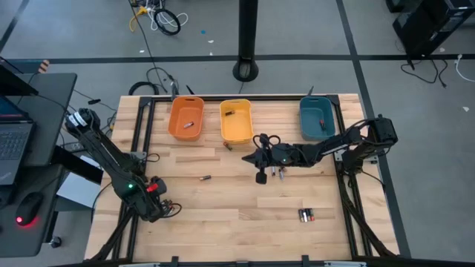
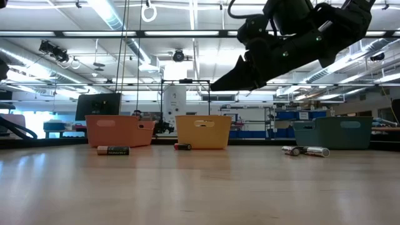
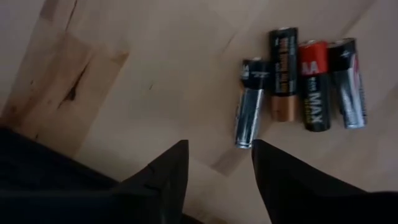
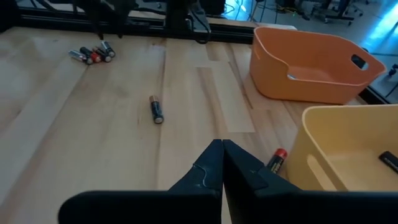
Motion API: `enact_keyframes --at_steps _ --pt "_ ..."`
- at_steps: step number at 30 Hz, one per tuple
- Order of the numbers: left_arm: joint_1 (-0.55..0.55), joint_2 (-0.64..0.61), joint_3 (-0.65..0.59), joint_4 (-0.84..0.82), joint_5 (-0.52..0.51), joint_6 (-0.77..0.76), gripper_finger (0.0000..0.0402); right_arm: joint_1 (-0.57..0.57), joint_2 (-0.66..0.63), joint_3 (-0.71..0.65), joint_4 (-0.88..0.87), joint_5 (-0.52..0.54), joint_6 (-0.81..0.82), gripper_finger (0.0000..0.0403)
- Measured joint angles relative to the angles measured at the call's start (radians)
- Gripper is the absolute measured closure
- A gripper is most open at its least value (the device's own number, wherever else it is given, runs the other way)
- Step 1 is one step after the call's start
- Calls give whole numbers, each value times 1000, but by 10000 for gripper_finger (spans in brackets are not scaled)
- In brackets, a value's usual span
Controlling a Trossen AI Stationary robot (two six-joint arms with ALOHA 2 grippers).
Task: Sort batteries
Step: Put the silver battery into the orange bin
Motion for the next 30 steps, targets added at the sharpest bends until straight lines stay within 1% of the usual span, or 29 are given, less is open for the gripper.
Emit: enact_keyframes --at_steps 9,15,18,24,30 --pt "0 0 -42 107 -6 2 213 0 0 0 3 6 0 388" --pt "0 0 -68 105 -47 4 213 0 0 0 3 7 0 389" --pt "0 -3 -86 115 -48 3 215 0 0 0 3 8 0 388" --pt "0 -3 -102 125 -52 6 243 0 0 0 3 9 0 389" --pt "0 -3 -103 123 -72 58 287 0 0 0 6 9 0 388"
